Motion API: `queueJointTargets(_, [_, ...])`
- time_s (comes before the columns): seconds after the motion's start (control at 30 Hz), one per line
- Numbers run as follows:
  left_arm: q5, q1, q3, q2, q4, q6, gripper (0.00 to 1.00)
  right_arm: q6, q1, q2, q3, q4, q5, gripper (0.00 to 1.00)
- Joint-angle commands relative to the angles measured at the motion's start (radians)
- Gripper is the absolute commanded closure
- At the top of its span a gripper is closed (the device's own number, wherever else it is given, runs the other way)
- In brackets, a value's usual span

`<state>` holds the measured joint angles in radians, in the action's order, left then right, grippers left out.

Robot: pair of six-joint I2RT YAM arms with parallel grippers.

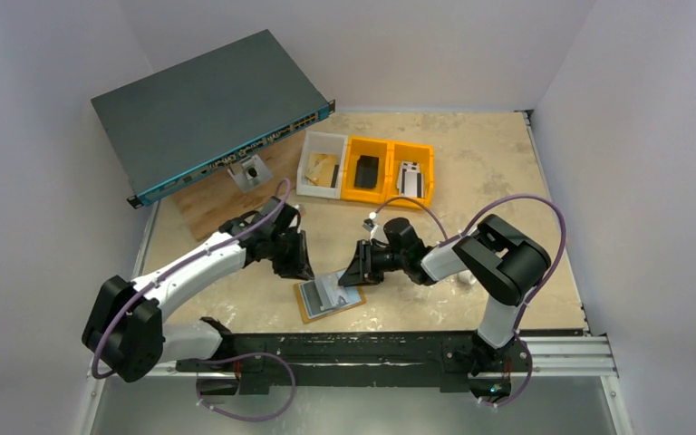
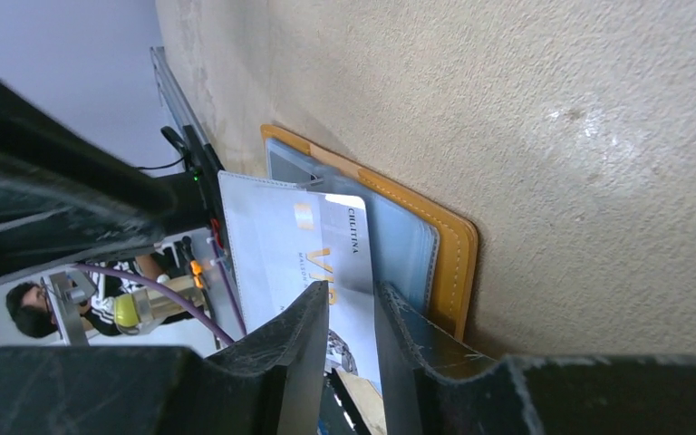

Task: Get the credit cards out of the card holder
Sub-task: Remove the credit card from the card holder.

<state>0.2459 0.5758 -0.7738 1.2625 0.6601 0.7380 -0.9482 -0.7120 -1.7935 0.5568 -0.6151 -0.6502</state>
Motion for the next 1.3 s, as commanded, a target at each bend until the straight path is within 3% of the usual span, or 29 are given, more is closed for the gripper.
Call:
queueJointTargets(0.0, [0.032, 0.046, -0.058, -0.007, -0.018, -0.02, 0.81, 0.031, -0.014, -0.027, 0.011, 0.057, 0.049, 0.74])
queueJointTargets(0.23, [0.058, 0.084, -0.023, 0.081, -0.108, 0.016, 0.89, 0.027, -0.019, -0.027, 0.011, 0.059, 0.054, 0.75])
queueJointTargets(0.47, [0.004, 0.09, 0.032, 0.181, -0.125, 0.021, 1.0, 0.038, -0.019, -0.015, 0.007, 0.077, 0.06, 0.57])
queueJointTargets(0.8, [-0.007, 0.091, 0.068, 0.263, -0.165, 0.046, 1.0, 0.04, -0.04, -0.034, 0.021, 0.078, 0.046, 0.55])
queueJointTargets(1.27, [-0.077, 0.092, 0.063, 0.078, -0.047, 0.035, 1.0, 0.036, -0.072, -0.07, 0.034, 0.099, 0.089, 0.56])
